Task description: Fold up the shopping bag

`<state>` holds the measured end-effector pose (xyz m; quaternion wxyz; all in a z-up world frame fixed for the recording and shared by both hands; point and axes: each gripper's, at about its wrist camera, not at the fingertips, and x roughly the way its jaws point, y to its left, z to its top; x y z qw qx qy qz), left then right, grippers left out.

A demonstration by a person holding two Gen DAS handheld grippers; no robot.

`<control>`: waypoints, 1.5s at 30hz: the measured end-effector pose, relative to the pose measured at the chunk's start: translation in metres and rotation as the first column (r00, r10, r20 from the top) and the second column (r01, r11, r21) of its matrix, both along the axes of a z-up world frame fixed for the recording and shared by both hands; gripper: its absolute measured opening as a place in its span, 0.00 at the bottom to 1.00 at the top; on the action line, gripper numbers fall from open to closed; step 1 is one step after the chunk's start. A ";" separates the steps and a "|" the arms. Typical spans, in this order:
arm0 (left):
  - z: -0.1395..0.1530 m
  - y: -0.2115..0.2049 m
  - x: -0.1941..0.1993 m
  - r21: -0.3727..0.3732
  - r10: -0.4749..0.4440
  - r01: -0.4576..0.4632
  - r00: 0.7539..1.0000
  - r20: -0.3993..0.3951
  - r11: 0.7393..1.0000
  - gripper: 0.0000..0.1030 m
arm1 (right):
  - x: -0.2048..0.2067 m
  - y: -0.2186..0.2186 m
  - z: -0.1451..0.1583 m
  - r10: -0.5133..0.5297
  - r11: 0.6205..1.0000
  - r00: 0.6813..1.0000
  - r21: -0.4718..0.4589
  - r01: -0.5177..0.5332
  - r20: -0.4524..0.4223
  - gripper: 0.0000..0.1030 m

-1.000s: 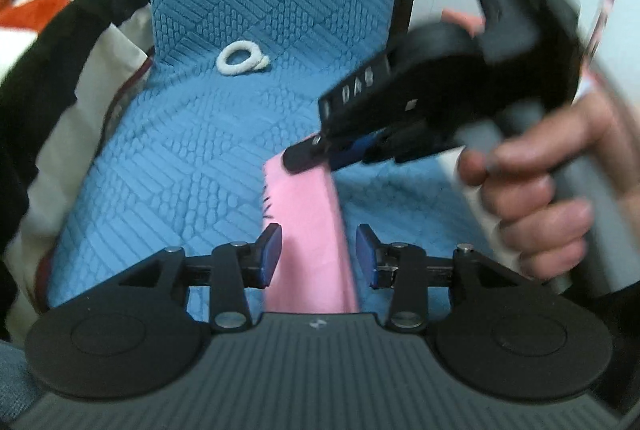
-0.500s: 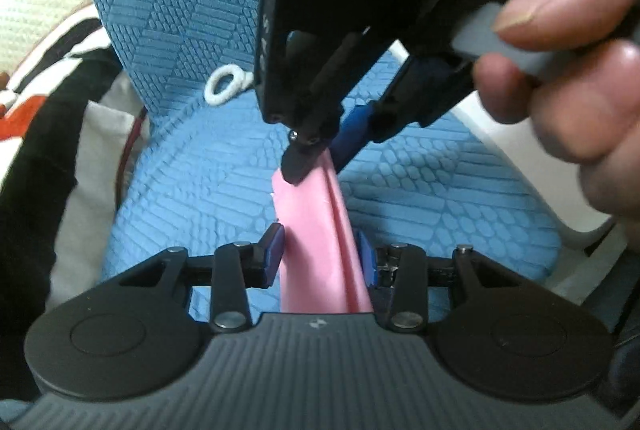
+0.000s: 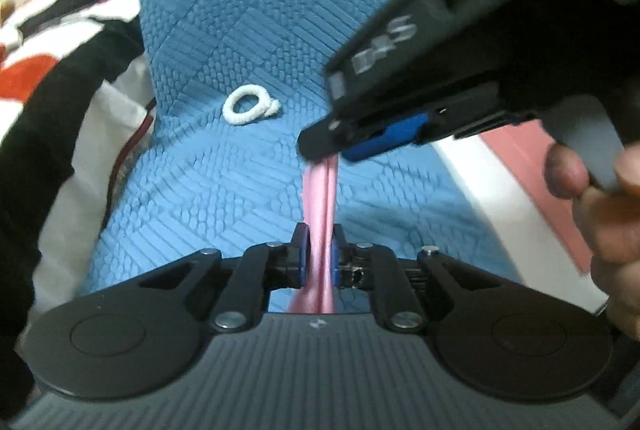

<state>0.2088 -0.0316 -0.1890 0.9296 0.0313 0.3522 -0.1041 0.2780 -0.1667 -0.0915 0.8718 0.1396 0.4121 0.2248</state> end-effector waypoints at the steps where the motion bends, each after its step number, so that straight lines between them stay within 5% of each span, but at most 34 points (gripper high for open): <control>1: 0.001 0.005 0.003 -0.018 0.010 -0.010 1.000 -0.005 1.000 0.12 | 0.002 0.001 0.003 -0.003 1.000 1.000 -0.010 0.003 0.020 0.26; 8: 0.015 0.040 0.021 -0.123 0.064 -0.064 0.998 -0.007 0.990 0.12 | 0.036 0.011 0.007 -0.033 0.995 0.997 -0.094 0.040 0.073 0.35; 15: 0.004 0.069 0.045 -0.182 0.096 -0.110 0.992 -0.084 0.977 0.12 | 0.088 0.027 -0.008 -0.052 0.986 0.996 -0.154 0.063 0.078 0.66; 29: -0.012 0.080 0.063 -0.228 0.097 -0.135 0.981 -0.167 0.964 0.12 | 0.183 0.040 -0.061 -0.076 0.978 0.994 -0.189 0.091 0.084 0.65; 45: -0.015 0.086 0.071 -0.247 0.106 -0.152 0.976 -0.190 0.957 0.13 | 0.216 0.060 -0.091 0.044 0.948 0.991 -0.317 -0.002 0.125 0.59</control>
